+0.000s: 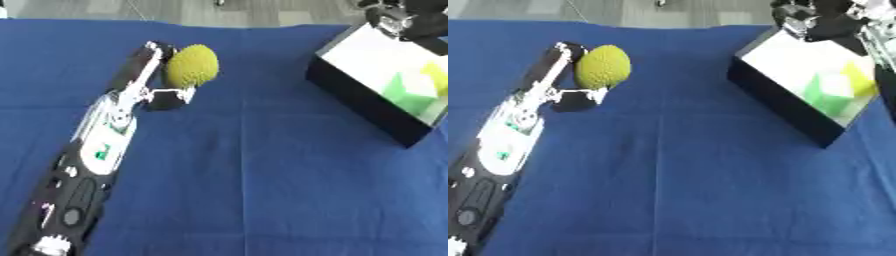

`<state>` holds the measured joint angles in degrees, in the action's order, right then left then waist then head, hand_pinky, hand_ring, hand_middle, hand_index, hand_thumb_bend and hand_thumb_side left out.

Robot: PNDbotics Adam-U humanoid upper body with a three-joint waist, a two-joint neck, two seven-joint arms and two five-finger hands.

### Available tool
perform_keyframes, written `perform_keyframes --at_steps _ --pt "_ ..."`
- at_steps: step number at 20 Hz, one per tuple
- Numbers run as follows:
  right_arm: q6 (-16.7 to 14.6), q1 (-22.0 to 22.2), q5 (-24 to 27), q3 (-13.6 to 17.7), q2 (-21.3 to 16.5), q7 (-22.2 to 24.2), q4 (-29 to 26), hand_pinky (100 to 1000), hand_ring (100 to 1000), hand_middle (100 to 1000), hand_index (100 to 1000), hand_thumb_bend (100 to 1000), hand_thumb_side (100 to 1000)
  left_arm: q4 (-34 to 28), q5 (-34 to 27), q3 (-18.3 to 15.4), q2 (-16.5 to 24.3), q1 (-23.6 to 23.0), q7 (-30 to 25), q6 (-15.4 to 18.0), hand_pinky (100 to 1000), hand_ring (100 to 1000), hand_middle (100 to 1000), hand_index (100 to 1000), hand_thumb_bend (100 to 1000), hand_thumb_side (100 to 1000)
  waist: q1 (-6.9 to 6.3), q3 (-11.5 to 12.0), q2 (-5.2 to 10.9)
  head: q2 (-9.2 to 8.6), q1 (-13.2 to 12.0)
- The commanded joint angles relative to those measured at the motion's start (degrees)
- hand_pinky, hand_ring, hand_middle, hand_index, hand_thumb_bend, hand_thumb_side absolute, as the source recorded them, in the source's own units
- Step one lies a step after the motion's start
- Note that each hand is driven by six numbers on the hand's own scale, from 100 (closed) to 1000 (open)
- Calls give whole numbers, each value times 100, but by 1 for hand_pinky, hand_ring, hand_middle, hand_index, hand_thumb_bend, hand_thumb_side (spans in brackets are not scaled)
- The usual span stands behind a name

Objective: Pick up the objects with one hand, pass them to the other hand, and then place them into the box on the other side of the table.

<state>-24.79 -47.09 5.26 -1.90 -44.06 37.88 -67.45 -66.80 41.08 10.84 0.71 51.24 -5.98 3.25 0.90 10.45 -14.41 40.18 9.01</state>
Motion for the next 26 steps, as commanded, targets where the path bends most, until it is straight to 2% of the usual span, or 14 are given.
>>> perform_keyframes --at_steps 1,14,23,26 --pt "-65 -153 -85 -28 -56 97 2 880 1000 900 897 100 340 -162 37 18 -110 77 73 36 568 555 448 492 100 100 88 6 221 0 26" --pt "-302 -389 -242 -306 226 551 70 881 1000 902 898 100 361 -195 42 51 -505 65 309 147 565 551 444 493 100 100 125 -15 179 -26 99" --pt "-670 -601 -409 -488 414 1068 147 886 1000 914 908 100 369 -203 -64 95 -724 59 444 223 562 549 440 493 100 100 173 26 108 -76 189" --pt "-806 -679 -400 -485 425 1190 140 887 1000 913 907 100 342 -199 -109 103 -772 89 474 238 562 548 440 493 100 100 168 71 88 -64 248"
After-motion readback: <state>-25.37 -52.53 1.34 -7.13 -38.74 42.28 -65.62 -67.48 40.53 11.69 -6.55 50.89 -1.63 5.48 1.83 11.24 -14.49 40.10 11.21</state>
